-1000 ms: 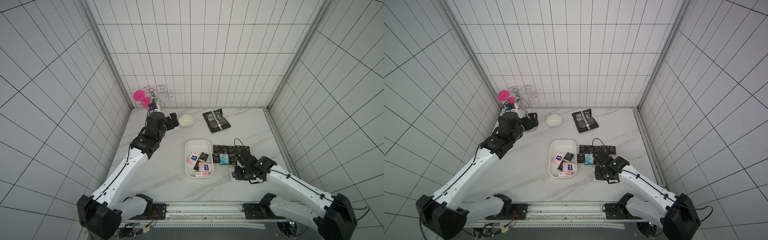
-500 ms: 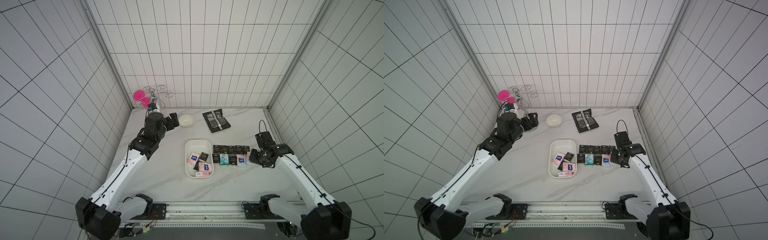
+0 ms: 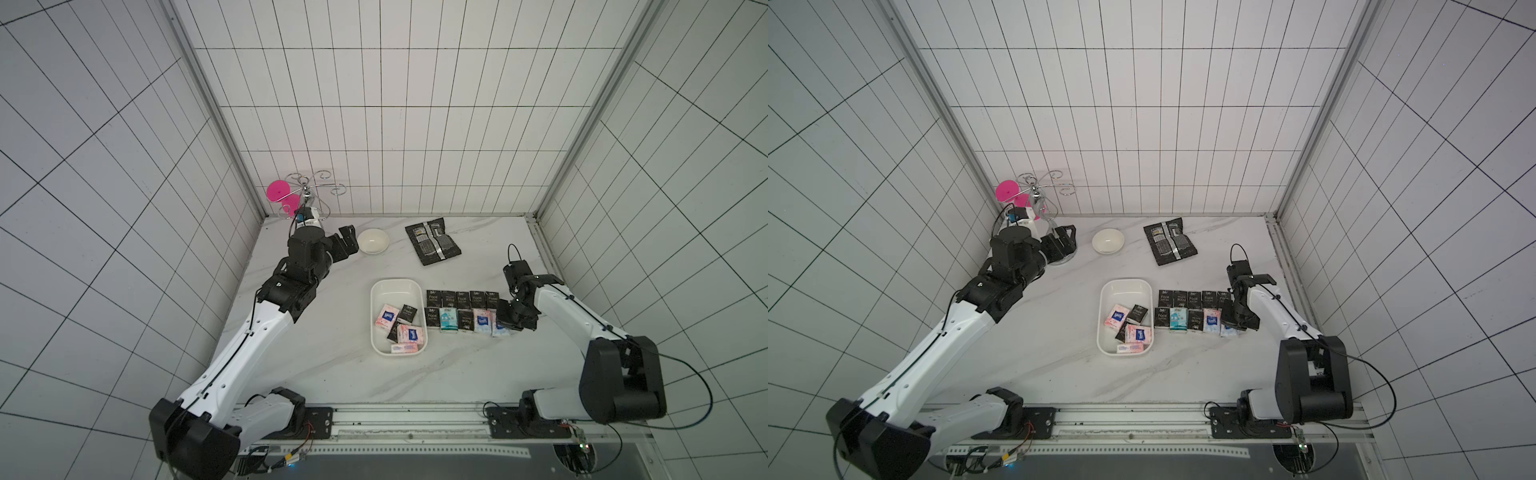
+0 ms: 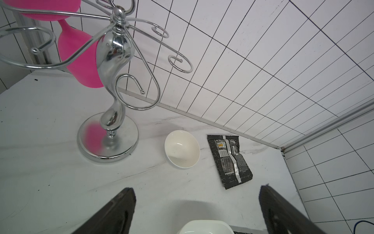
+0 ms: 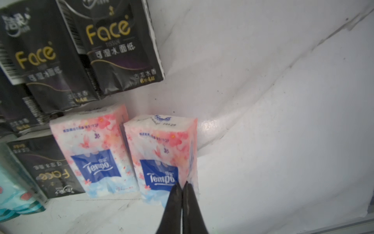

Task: Take the pocket tissues out of the storage box
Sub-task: Place the pocket tissues at the center of the board.

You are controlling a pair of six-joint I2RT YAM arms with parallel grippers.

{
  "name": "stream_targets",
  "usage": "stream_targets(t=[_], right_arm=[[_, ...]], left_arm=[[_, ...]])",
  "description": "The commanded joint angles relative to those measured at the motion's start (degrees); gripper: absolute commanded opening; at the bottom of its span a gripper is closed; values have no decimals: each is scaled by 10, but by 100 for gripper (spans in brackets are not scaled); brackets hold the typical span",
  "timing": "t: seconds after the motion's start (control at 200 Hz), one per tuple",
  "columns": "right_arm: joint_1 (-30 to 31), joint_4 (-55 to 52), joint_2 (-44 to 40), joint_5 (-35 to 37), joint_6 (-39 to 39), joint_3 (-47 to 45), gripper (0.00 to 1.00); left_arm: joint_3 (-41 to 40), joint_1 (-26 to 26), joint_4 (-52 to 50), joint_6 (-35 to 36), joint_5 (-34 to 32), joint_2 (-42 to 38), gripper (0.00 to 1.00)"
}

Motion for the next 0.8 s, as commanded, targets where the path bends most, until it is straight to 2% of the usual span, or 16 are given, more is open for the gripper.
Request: stream_targets(t=[0.0, 0.3, 0.37, 0.455, 0.645, 0.795], right_arm=[[-10, 9, 14, 15, -13, 19, 0], [-23, 17, 39, 16, -32, 29, 1], [-23, 20, 40, 12, -33, 32, 5], [-24, 23, 42, 15, -37, 35, 16], [-25, 24, 46, 18, -43, 39, 25], [-26, 27, 47, 22, -46, 42, 27]], left_arm=[[-6, 6, 17, -1, 6, -12, 99], [-6, 8, 18, -2, 6, -11, 98], [-7, 8, 18, -3, 7, -11, 99], [-6, 8, 18, -3, 7, -11, 99], [-3, 8, 16, -2, 4, -12, 99], [-2, 8, 15, -3, 5, -13, 98]])
